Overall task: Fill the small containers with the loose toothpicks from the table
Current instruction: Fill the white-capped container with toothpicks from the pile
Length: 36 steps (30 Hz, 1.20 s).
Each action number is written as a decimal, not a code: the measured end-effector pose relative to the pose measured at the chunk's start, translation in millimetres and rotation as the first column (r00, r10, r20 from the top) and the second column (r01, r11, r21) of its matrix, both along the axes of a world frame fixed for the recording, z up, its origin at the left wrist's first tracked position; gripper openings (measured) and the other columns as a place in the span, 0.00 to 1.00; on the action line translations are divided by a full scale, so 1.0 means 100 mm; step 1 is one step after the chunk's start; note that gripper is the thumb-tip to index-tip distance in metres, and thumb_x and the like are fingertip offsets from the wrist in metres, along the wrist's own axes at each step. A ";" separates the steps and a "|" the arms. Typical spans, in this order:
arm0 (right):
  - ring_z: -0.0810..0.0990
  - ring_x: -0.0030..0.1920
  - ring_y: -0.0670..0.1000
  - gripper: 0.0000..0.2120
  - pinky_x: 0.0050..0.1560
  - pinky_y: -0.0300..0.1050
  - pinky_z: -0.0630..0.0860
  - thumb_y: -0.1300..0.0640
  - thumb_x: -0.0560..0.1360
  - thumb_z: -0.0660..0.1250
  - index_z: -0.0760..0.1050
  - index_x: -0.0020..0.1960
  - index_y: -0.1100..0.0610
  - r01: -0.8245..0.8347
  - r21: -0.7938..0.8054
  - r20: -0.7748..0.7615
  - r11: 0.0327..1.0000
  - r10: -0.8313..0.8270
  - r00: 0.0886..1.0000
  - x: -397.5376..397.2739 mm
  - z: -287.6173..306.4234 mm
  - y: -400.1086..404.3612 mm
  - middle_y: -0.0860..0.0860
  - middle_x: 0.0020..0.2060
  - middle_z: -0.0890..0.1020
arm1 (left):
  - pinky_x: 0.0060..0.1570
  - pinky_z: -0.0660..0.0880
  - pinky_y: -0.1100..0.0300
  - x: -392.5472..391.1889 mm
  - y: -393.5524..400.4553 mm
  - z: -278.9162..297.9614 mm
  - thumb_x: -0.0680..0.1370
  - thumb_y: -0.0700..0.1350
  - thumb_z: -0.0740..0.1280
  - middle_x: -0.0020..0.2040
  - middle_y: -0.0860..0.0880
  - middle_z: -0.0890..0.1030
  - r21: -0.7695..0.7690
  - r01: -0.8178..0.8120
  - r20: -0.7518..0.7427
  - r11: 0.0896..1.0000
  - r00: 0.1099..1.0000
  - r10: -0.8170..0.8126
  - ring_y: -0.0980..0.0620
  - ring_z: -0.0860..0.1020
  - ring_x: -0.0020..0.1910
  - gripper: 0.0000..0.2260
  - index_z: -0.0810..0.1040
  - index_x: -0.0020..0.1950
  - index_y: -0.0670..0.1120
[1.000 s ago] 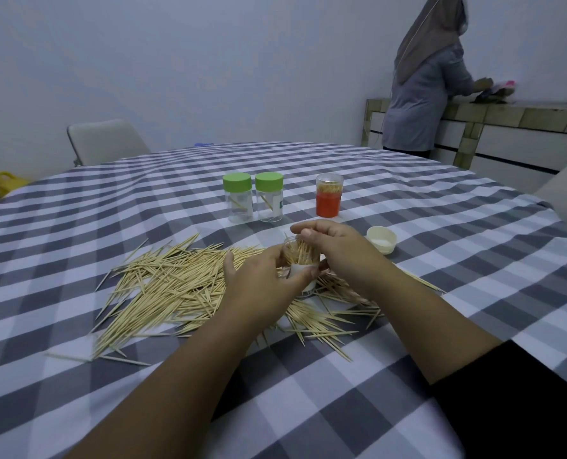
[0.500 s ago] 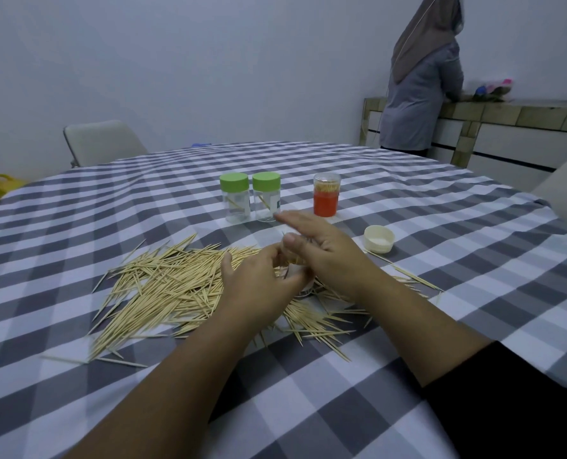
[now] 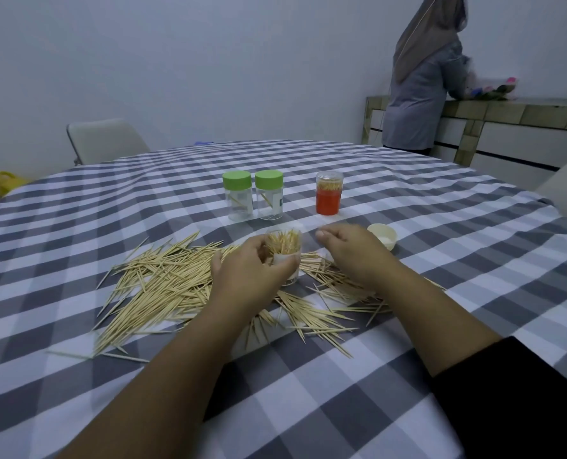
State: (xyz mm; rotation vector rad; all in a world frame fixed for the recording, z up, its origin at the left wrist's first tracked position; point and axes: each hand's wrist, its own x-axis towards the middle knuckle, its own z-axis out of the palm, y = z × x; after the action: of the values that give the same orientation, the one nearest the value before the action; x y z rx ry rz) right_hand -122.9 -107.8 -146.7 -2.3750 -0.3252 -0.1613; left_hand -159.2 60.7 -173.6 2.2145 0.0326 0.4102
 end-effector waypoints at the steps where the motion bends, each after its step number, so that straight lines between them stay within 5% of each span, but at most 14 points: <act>1: 0.71 0.65 0.53 0.20 0.63 0.49 0.67 0.47 0.81 0.55 0.69 0.69 0.54 0.049 -0.179 -0.015 0.983 -0.052 0.999 0.04 -0.04 -0.02 0.52 0.65 0.75 | 0.68 0.65 0.44 0.01 0.02 0.01 0.67 0.65 0.67 0.48 0.60 0.80 -0.029 -0.012 -0.008 1.000 1.000 0.011 0.55 0.78 0.55 0.20 0.76 0.55 0.58; 3: 0.66 0.69 0.56 0.24 0.68 0.53 0.63 0.45 0.81 0.53 0.65 0.72 0.57 0.074 -0.362 -0.054 0.929 -0.100 0.994 0.09 -0.11 -0.04 0.55 0.69 0.70 | 0.67 0.65 0.43 0.00 0.04 0.02 0.70 0.62 0.70 0.42 0.64 0.75 -0.060 -0.035 -0.001 0.998 0.999 0.035 0.54 0.77 0.54 0.16 0.75 0.53 0.59; 8: 0.64 0.70 0.54 0.23 0.69 0.51 0.62 0.48 0.82 0.53 0.61 0.73 0.58 -0.079 -0.393 -0.069 0.916 0.057 0.996 0.11 -0.15 0.07 0.54 0.71 0.67 | 0.68 0.63 0.43 -0.02 0.09 0.08 0.72 0.61 0.69 0.42 0.60 0.72 -0.076 -0.130 0.010 0.989 0.991 0.131 0.54 0.73 0.51 0.26 0.74 0.65 0.49; 15: 0.70 0.65 0.55 0.18 0.65 0.51 0.67 0.51 0.82 0.55 0.68 0.68 0.58 -0.226 -0.298 -0.128 0.928 0.195 0.972 0.03 -0.15 0.29 0.56 0.66 0.73 | 0.64 0.68 0.43 0.04 0.25 0.10 0.68 0.65 0.69 0.46 0.56 0.77 -0.123 -0.182 -0.010 0.976 0.983 0.182 0.48 0.76 0.54 0.28 0.76 0.61 0.49; 21: 0.71 0.65 0.49 0.26 0.63 0.45 0.68 0.46 0.77 0.63 0.64 0.73 0.50 -0.283 -0.198 -0.155 0.939 0.255 0.955 -0.07 -0.11 0.33 0.50 0.67 0.73 | 0.59 0.71 0.42 0.07 0.36 0.10 0.66 0.65 0.68 0.46 0.56 0.77 -0.175 -0.211 -0.027 0.962 0.977 0.209 0.46 0.76 0.53 0.21 0.74 0.51 0.54; 24: 0.64 0.70 0.50 0.35 0.69 0.49 0.64 0.40 0.73 0.66 0.57 0.75 0.47 -0.322 -0.337 -0.107 0.885 0.304 0.947 -0.15 -0.12 0.41 0.48 0.72 0.66 | 0.60 0.71 0.42 0.08 0.38 0.10 0.66 0.65 0.68 0.45 0.57 0.76 -0.186 -0.219 -0.037 0.958 0.976 0.216 0.46 0.77 0.53 0.21 0.74 0.51 0.54; 28: 0.56 0.74 0.49 0.33 0.73 0.52 0.55 0.42 0.76 0.61 0.53 0.76 0.48 -0.338 -0.483 -0.031 0.808 0.370 0.929 -0.19 -0.12 0.52 0.47 0.75 0.58 | 0.63 0.68 0.43 0.06 0.40 0.13 0.71 0.59 0.70 0.41 0.61 0.72 -0.169 -0.236 -0.025 0.957 0.972 0.235 0.49 0.76 0.51 0.18 0.75 0.56 0.52; 31: 0.57 0.74 0.48 0.28 0.72 0.53 0.54 0.42 0.78 0.58 0.56 0.76 0.47 -0.344 -0.538 -0.019 0.770 0.396 0.918 -0.19 -0.13 0.56 0.46 0.74 0.61 | 0.63 0.68 0.43 0.05 0.42 0.15 0.72 0.59 0.70 0.42 0.59 0.73 -0.175 -0.259 -0.030 0.950 0.966 0.257 0.48 0.76 0.53 0.22 0.75 0.61 0.49; 36: 0.63 0.68 0.52 0.21 0.66 0.53 0.59 0.47 0.81 0.53 0.62 0.72 0.48 -0.271 -0.634 0.106 0.724 0.429 0.897 -0.15 -0.19 0.65 0.50 0.66 0.69 | 0.63 0.68 0.42 0.07 0.45 0.13 0.71 0.59 0.69 0.41 0.59 0.74 -0.184 -0.248 -0.032 0.951 0.969 0.246 0.47 0.76 0.52 0.13 0.72 0.49 0.55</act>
State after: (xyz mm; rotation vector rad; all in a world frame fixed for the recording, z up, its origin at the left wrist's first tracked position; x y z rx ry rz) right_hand -137.5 -43.2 -165.6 -2.8642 -1.0946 -0.1921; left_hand -152.0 105.7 -160.2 2.0313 0.3436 0.5131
